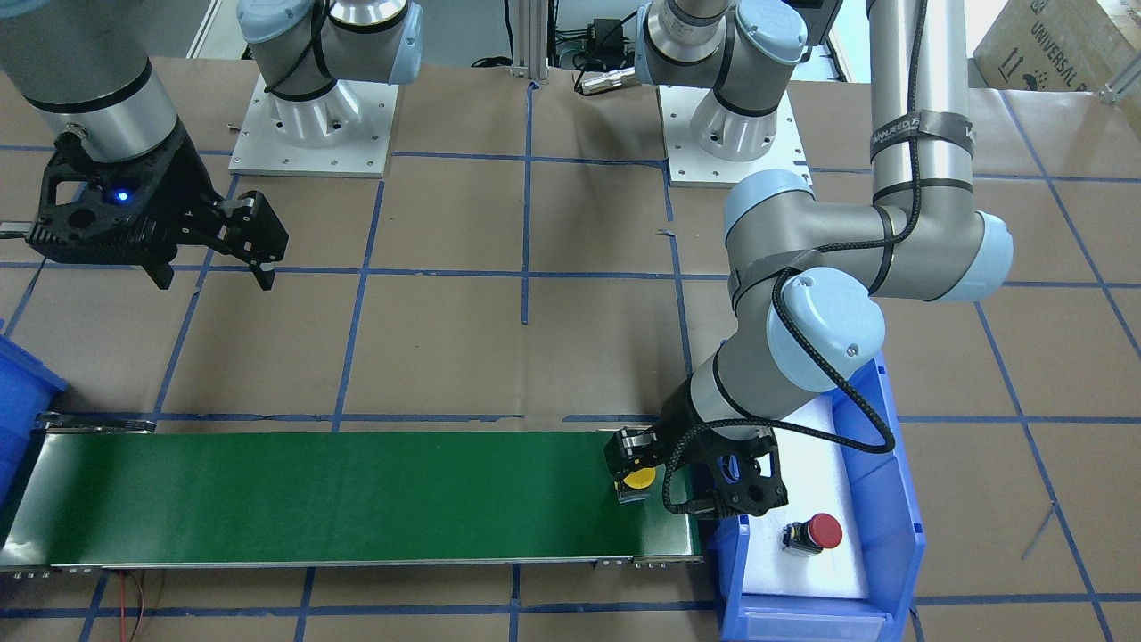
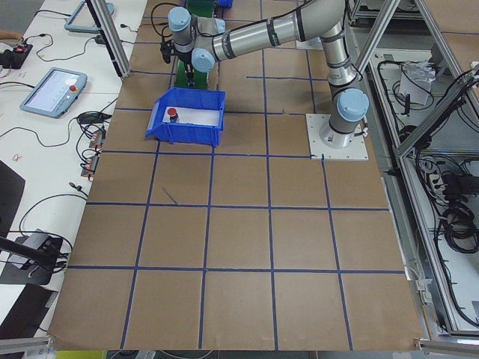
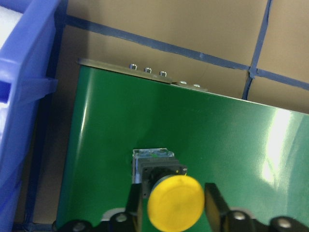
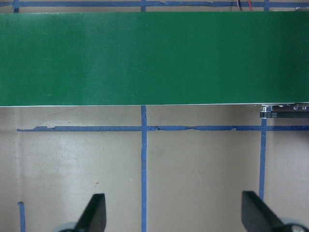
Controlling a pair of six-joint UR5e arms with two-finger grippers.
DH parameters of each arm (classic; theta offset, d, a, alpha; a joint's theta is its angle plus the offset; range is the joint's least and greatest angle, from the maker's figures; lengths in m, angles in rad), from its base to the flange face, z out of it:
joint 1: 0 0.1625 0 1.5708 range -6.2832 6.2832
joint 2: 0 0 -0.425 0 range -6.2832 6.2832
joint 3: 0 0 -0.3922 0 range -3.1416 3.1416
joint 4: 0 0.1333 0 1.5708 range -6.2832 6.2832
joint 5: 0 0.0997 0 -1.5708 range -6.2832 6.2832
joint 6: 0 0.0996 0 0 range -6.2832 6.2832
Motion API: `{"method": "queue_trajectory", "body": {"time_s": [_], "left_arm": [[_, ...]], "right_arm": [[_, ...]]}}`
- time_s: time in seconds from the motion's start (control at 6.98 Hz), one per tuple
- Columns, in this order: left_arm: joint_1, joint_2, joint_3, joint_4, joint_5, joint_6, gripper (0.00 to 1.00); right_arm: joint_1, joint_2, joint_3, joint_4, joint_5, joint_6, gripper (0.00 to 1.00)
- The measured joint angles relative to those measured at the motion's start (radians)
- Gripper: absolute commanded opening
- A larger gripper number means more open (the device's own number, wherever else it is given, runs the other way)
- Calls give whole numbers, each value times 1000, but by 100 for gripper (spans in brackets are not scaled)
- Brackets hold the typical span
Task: Transport two buttons from left to right
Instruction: 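Carry the yellow button onto the conveyor belt and release it, then return the left gripper to the bin and grasp the red button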
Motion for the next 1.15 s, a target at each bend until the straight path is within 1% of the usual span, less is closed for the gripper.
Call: {"method": "queue_trajectory", "body": {"time_s": [0.14,0.29,0.43,0.57,0.86,1.15], "left_arm": [[4,32,3,-25,11,12,100],[19,82,6,-79,40,59,100],[44,122,8,-120,94,133,100],[75,138,12,-135,145,192,100],[148,122,11,-134,193,305,100],[182,68,8,-98,205,384,100]], "right_arm": [[0,0,0,0,0,0,100],[0,0,0,0,0,0,100],[0,0,0,-1,0,0,100],[-1,0,-1,0,0,0,100],[-1,-1,0,0,0,0,100],[-1,-1,-1,-1,0,1,100]]}}
